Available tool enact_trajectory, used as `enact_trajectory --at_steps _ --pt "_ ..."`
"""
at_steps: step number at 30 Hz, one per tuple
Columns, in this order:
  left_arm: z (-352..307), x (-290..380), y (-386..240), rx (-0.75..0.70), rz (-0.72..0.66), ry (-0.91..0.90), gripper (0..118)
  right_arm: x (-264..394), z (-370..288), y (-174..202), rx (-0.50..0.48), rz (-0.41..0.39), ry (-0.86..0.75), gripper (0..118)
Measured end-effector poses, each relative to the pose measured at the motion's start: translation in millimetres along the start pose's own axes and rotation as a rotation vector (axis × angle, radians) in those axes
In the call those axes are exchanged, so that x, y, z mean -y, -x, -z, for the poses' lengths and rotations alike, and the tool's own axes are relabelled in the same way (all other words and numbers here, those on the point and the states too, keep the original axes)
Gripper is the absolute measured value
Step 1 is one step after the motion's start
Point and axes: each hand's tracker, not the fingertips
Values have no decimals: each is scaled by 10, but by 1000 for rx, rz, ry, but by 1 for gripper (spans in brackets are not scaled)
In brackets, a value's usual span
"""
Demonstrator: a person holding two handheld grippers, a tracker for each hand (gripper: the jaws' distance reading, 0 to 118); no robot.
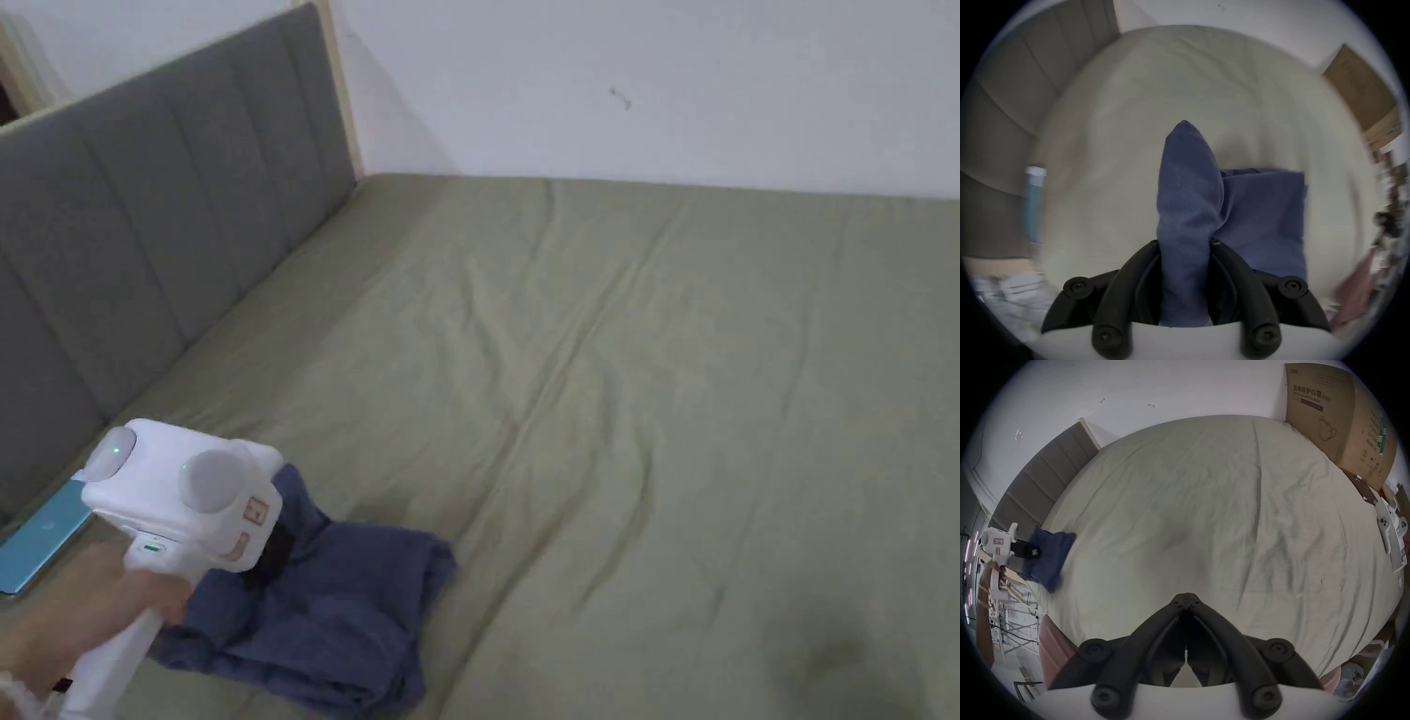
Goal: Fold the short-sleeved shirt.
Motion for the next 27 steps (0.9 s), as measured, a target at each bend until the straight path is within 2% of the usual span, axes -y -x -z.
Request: enact_trajectory --at_steps 3,4,5,6,8,10,11,12,13,14,15,16,21,25,27 --pt "290 -118 279 -311 108 15 25 33 26 -56 19 12 6 0" --pt "402 -142 333 -412 167 29 34 41 38 -76 24 21 11 0" --pt "471 -144 353 -516 211 37 49 46 48 -85 27 26 13 0" --pt "530 -140 389 -572 244 26 73 52 59 -95 28 31 17 0" --pt "474 -134 469 -488 188 -7 101 55 88 -121 31 39 23 0" --pt "339 -129 523 -323 12 -53 103 56 104 -118 32 37 31 0" --pt "274 -123 547 -300 0 -48 103 51 109 -116 31 33 32 0" --pt "241 -91 518 -170 -111 -66 102 46 114 -111 28 30 34 0" --pt "103 -61 460 -91 -148 -70 93 45 111 -105 24 28 33 0" --pt "18 -40 408 8 -185 -74 68 45 101 -97 15 25 27 0" --pt "-51 -5 345 58 -218 -98 15 39 87 -86 9 25 23 0" --pt "-132 56 235 98 -230 -136 0 33 64 -77 -2 23 17 0" --pt "-756 367 -548 230 -191 -282 0 33 -58 -89 -35 30 -24 0" --pt "-1324 581 -1217 179 -239 -462 0 37 -258 -46 -49 29 -98 0" --pt "-1542 660 -1554 130 -216 -526 0 34 -390 -3 -18 0 -181 0"
